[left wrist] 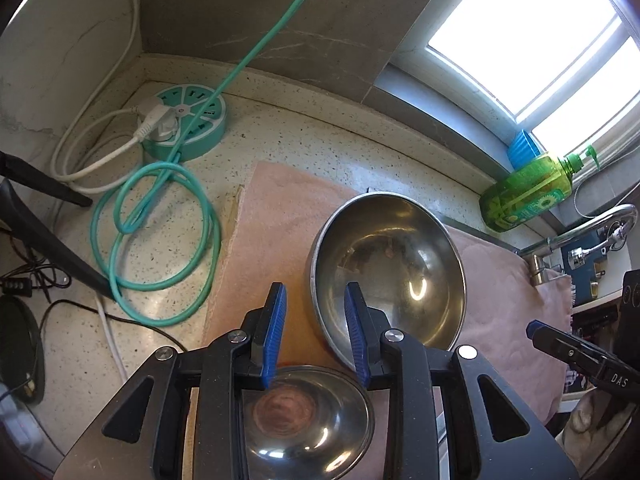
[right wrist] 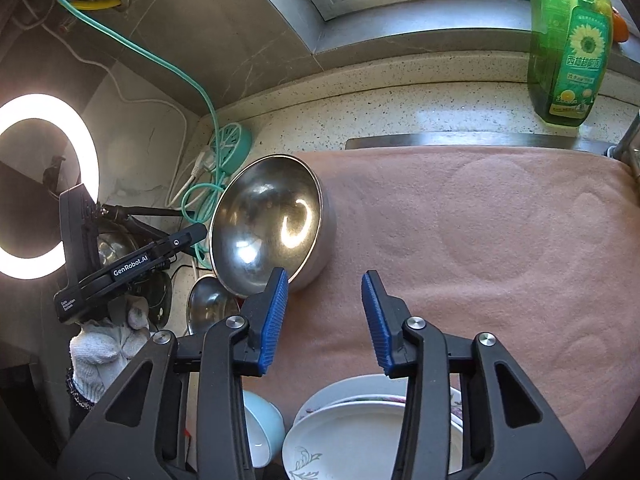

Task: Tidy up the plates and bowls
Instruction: 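Close the left gripper on the steel bowl rim and lift it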

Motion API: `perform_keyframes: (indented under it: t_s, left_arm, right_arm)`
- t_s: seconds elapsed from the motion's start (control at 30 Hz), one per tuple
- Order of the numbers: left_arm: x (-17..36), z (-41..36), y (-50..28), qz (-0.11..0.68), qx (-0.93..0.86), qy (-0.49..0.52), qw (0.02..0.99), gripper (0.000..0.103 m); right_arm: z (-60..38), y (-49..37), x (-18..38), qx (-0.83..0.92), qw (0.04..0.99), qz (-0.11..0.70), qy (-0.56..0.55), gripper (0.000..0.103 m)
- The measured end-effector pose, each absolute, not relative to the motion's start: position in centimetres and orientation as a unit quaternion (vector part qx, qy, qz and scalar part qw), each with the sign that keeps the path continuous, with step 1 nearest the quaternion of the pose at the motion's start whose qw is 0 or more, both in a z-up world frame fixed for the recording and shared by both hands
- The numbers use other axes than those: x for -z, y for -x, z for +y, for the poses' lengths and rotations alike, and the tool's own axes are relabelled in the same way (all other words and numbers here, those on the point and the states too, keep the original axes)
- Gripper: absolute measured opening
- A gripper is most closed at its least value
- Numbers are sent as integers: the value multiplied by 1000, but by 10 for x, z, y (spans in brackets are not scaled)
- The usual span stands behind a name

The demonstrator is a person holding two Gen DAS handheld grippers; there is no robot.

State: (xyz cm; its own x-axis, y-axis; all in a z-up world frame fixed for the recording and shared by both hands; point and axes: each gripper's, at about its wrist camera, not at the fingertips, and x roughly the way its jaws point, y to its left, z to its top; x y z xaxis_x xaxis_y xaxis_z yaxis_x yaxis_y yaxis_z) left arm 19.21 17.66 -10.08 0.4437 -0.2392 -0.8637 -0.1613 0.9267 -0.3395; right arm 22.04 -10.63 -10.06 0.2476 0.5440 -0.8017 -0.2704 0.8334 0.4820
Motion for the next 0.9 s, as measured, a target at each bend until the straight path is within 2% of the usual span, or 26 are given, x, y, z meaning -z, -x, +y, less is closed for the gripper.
perform_keyframes:
  t_s: [0.23, 0.3, 0.53, 0.63, 0.77, 0.9]
  left_arm:
    - [112, 183, -206, 536, 19, 207, 818, 28]
    - [115, 184, -209, 538, 14, 209, 816, 28]
    - [126, 182, -213, 551, 16, 208, 808, 28]
    - [130, 180, -214, 556, 19, 206, 805, 28]
    - [133, 177, -215, 557, 23, 204, 805, 18]
    - [133, 171, -216, 557, 28, 196, 806, 13]
  right_arm:
    - [-77, -245, 116, -262, 771, 571, -103, 37]
    - [-69, -251, 124, -258, 767, 579, -95, 31]
    - [-61, -261, 142, -257, 754, 597, -89, 24]
    - [-59, -262, 147, -260, 750, 602, -84, 16]
    - [-58, -263, 149, -263, 748, 603, -88, 14]
    - [-58, -263, 148, -265, 747, 604, -87, 14]
